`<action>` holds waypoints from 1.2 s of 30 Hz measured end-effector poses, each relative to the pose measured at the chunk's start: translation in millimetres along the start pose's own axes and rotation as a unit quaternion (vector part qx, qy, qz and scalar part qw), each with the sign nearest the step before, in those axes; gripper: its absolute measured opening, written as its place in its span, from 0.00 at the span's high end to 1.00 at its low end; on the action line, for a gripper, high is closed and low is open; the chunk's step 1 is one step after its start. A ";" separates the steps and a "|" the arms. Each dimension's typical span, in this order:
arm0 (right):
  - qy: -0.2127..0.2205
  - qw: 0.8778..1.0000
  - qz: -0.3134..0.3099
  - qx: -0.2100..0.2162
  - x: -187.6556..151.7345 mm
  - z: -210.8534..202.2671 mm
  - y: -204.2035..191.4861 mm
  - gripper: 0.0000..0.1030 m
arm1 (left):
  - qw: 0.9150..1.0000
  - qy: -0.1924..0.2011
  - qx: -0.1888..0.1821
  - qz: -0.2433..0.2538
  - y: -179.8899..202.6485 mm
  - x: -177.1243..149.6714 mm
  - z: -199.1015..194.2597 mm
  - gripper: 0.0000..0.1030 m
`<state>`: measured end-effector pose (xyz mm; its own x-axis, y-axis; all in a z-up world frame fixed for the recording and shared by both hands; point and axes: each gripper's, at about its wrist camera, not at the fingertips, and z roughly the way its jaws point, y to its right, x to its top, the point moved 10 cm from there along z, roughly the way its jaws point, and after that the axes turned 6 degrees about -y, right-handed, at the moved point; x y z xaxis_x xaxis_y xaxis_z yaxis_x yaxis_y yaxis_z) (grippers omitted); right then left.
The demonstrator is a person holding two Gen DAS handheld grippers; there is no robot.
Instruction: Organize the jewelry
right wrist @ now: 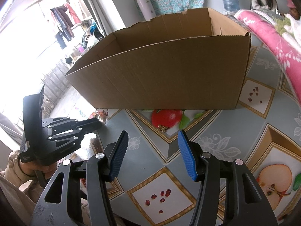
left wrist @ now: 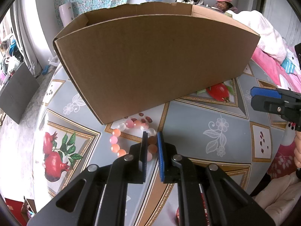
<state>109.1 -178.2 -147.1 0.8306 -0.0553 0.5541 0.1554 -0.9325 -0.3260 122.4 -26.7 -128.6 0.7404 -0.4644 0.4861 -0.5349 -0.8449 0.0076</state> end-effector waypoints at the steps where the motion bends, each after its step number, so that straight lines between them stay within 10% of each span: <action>1: 0.000 1.000 0.000 0.000 -0.1 0.0 0.0 0.49 | 1.000 0.000 0.000 0.000 0.0 0.6 -0.3 0.91; 36: -0.002 1.000 0.009 0.007 8.4 5.0 -9.8 0.46 | 0.999 0.021 -0.028 -0.012 -2.6 1.1 -1.2 0.91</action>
<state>117.2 -167.7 -143.1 0.8352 -0.0714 0.5453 0.1475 -0.9262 -0.3471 124.1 -24.8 -127.0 0.7363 -0.4318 0.5210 -0.5404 -0.8386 0.0688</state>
